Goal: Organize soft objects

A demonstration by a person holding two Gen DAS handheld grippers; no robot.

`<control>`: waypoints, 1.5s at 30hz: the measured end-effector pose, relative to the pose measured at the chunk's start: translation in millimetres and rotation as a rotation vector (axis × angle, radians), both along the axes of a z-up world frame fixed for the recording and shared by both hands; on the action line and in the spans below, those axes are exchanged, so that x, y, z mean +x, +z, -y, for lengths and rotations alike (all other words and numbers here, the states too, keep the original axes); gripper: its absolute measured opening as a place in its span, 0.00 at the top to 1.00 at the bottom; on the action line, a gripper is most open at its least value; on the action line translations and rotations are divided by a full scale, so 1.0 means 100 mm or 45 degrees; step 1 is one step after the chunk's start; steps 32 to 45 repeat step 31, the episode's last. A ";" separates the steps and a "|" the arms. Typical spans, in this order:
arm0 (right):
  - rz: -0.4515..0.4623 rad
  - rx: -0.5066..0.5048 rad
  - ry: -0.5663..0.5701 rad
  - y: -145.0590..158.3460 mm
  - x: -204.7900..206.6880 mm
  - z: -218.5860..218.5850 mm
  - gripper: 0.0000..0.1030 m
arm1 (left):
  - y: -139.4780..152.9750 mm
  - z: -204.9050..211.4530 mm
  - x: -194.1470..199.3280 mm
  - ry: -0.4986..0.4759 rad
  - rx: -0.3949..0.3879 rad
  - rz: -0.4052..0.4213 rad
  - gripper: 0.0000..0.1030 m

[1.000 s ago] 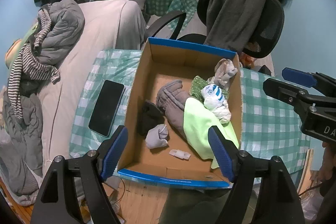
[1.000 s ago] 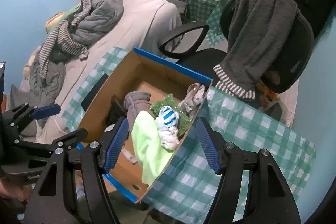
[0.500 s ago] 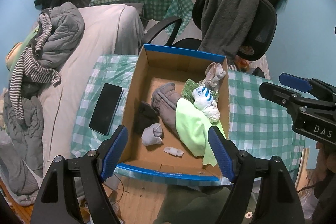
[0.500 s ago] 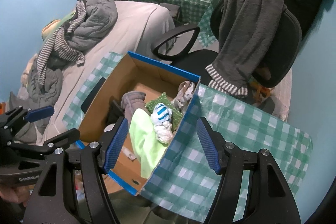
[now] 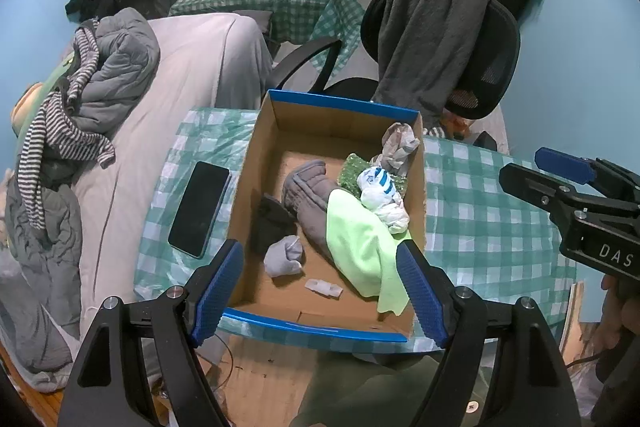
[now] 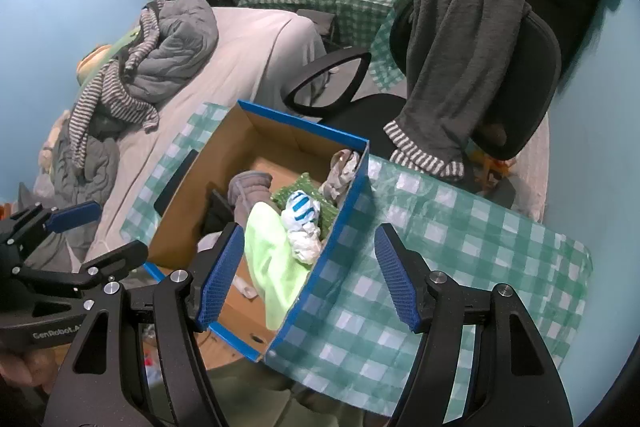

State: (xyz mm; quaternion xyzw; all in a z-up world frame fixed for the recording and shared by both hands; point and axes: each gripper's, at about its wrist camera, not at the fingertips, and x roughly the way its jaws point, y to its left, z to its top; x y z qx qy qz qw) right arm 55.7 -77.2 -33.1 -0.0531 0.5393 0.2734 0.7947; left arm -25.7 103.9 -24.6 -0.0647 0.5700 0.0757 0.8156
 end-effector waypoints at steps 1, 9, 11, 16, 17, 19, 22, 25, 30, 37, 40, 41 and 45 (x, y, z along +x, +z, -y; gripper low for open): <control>0.001 0.000 -0.002 0.01 -0.01 0.01 0.35 | 0.00 0.00 0.00 0.000 0.000 0.001 0.22; 0.005 0.008 -0.010 0.05 -0.02 0.08 0.35 | 0.05 0.06 -0.01 0.000 -0.009 0.011 0.22; 0.006 0.008 -0.008 0.05 -0.02 0.08 0.35 | 0.06 0.08 0.00 0.003 -0.014 0.012 0.22; 0.005 0.009 -0.008 0.06 -0.03 0.09 0.35 | 0.08 0.14 -0.01 0.006 -0.023 0.009 0.22; 0.005 0.008 -0.007 0.05 -0.03 0.09 0.35 | 0.07 0.14 -0.01 0.005 -0.022 0.009 0.22; 0.004 0.008 -0.008 0.05 -0.03 0.09 0.35 | 0.07 0.13 -0.01 0.006 -0.023 0.011 0.22; 0.005 0.008 -0.009 0.05 -0.03 0.09 0.35 | 0.08 0.14 -0.01 0.004 -0.024 0.014 0.22; 0.005 0.008 -0.009 0.05 -0.02 0.09 0.35 | 0.07 0.15 -0.01 0.003 -0.024 0.014 0.22; 0.007 0.009 -0.002 0.06 -0.04 0.10 0.35 | 0.08 0.19 -0.01 0.017 -0.012 0.010 0.22; 0.008 0.010 0.001 0.07 -0.05 0.10 0.35 | 0.08 0.20 0.00 0.023 -0.010 0.005 0.22; 0.008 0.010 0.001 0.07 -0.05 0.10 0.35 | 0.08 0.20 0.00 0.023 -0.010 0.005 0.22; 0.008 0.010 0.001 0.07 -0.05 0.10 0.35 | 0.08 0.20 0.00 0.023 -0.010 0.005 0.22; 0.008 0.010 0.001 0.07 -0.05 0.10 0.35 | 0.08 0.20 0.00 0.023 -0.010 0.005 0.22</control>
